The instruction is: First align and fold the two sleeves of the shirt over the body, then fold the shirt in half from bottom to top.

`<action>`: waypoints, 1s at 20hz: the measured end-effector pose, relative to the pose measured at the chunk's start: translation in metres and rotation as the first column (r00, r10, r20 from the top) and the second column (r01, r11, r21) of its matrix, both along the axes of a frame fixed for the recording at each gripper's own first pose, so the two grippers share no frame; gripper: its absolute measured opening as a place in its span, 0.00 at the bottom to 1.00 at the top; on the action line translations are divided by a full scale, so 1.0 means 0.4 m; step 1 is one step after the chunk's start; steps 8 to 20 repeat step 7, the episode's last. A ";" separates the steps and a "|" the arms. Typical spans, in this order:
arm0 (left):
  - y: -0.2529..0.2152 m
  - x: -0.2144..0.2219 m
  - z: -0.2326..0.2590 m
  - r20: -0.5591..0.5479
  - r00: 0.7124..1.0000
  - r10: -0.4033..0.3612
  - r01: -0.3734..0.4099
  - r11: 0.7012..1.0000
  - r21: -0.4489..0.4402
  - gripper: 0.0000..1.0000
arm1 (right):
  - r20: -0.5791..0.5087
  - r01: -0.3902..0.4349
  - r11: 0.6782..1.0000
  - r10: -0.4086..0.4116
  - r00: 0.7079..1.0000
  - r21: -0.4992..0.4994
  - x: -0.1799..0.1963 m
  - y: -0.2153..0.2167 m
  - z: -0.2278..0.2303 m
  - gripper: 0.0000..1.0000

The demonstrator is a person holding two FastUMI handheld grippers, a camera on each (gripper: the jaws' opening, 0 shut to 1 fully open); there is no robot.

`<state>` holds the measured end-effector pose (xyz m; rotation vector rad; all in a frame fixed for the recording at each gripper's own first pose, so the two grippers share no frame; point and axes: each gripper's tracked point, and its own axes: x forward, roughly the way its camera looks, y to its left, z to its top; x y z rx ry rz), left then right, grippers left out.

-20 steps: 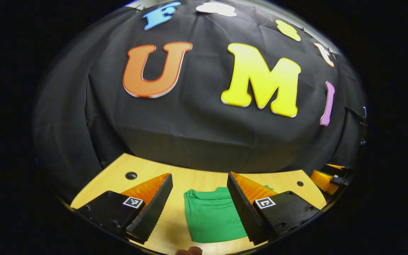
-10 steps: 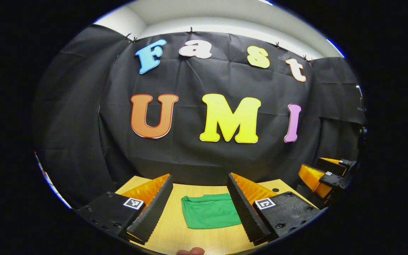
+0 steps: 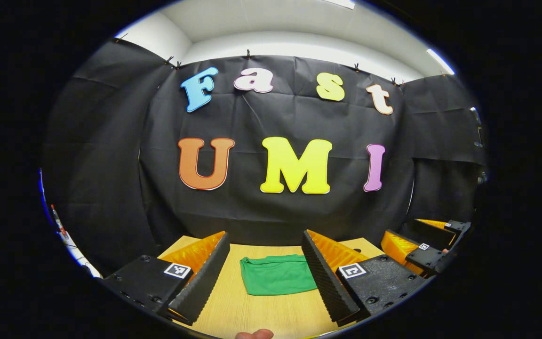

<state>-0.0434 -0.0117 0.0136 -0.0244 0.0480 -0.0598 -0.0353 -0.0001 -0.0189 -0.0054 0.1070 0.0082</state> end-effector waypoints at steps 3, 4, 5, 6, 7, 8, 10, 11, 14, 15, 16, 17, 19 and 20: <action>0.009 0.001 0.012 0.011 1.000 0.000 0.000 1.000 0.024 0.98 | 0.004 -0.006 1.000 0.006 1.000 0.011 0.005 0.014 0.010 0.93; 0.013 0.001 0.014 0.016 1.000 0.001 -0.002 1.000 0.023 0.98 | 0.012 0.003 1.000 -0.003 1.000 0.011 0.001 0.008 -0.002 0.95; 0.011 -0.001 0.016 0.016 1.000 0.001 -0.001 1.000 0.019 0.98 | 0.022 0.003 1.000 -0.003 1.000 0.014 -0.001 0.011 0.004 0.96; 0.010 -0.002 0.016 0.014 1.000 0.001 -0.002 1.000 0.016 0.98 | 0.028 0.001 1.000 -0.002 1.000 0.013 -0.001 0.013 0.008 0.95; 0.015 0.000 0.014 0.011 1.000 0.003 -0.003 1.000 0.015 0.98 | 0.036 -0.004 1.000 0.004 0.999 0.009 0.000 0.015 0.013 0.95; 0.015 0.000 0.014 0.011 1.000 0.003 -0.003 1.000 0.015 0.98 | 0.036 -0.004 1.000 0.004 0.999 0.009 0.000 0.015 0.013 0.95; 0.015 0.000 0.014 0.011 1.000 0.003 -0.003 1.000 0.015 0.98 | 0.036 -0.004 1.000 0.004 0.999 0.009 0.000 0.015 0.013 0.95; 0.015 0.000 0.014 0.011 1.000 0.003 -0.003 1.000 0.015 0.98 | 0.036 -0.004 1.000 0.004 0.999 0.009 0.000 0.015 0.013 0.95; 0.015 0.000 0.014 0.011 1.000 0.003 -0.003 1.000 0.015 0.98 | 0.036 -0.004 1.000 0.004 0.999 0.009 0.000 0.015 0.013 0.95; 0.015 0.000 0.014 0.011 1.000 0.003 -0.003 1.000 0.015 0.98 | 0.036 -0.004 1.000 0.004 0.999 0.009 0.000 0.015 0.013 0.95; 0.015 0.000 0.014 0.011 1.000 0.003 -0.003 1.000 0.015 0.98 | 0.036 -0.004 1.000 0.004 0.999 0.009 0.000 0.015 0.013 0.95; 0.015 0.000 0.014 0.011 1.000 0.003 -0.003 1.000 0.015 0.98 | 0.036 -0.004 1.000 0.004 0.999 0.009 0.000 0.015 0.013 0.95; 0.015 0.000 0.014 0.011 1.000 0.003 -0.003 1.000 0.015 0.98 | 0.036 -0.004 1.000 0.004 0.999 0.009 0.000 0.015 0.013 0.95; 0.015 0.000 0.014 0.011 1.000 0.003 -0.003 1.000 0.015 0.98 | 0.036 -0.004 1.000 0.004 0.999 0.009 0.000 0.015 0.013 0.95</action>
